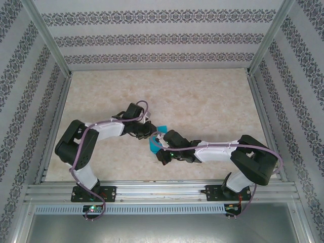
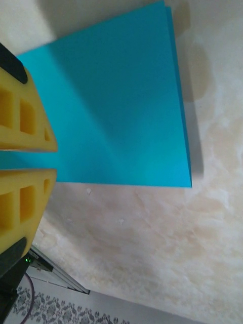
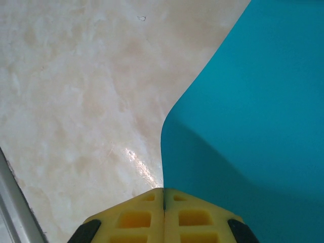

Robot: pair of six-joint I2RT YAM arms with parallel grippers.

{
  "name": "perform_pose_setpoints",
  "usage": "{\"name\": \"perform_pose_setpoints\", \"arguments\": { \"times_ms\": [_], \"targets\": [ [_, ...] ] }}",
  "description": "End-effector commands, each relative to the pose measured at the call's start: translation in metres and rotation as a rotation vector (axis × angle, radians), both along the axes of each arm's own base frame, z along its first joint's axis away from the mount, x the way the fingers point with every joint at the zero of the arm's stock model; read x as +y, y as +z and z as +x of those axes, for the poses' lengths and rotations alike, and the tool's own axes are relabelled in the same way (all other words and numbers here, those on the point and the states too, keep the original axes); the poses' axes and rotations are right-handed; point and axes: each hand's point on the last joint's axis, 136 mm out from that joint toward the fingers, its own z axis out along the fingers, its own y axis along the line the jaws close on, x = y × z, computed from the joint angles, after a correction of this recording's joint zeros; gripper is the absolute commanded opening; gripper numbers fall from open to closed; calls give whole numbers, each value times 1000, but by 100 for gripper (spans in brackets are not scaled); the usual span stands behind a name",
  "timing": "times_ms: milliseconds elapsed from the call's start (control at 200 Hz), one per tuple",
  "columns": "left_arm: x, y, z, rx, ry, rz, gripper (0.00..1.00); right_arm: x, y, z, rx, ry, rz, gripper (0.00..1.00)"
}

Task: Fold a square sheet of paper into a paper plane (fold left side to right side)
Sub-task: Third fold the triangle at the center of the table.

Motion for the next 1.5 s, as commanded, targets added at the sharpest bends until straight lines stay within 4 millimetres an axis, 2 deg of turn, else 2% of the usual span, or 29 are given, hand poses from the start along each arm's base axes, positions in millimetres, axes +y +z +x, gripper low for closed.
{"name": "perform_pose_setpoints", "arguments": {
  "times_ms": [0,240,520,1149,1494],
  "targets": [
    [-13,-7,-2,-4,-67,1,16,2,-3,-6,71,-4,44,0],
    [-11,-39,-8,37,-86,74,9,0,-3,-2,125,-39,88,0],
    [-2,-57,-16,59,-110,145,4,-10,-5,7,171,-103,97,0],
    [-4,-59,-19,61,-126,160,3,-39,-10,43,144,-250,19,0],
    [-5,-59,-18,58,-123,156,3,-41,-10,51,139,-263,15,0]
  ]
}}
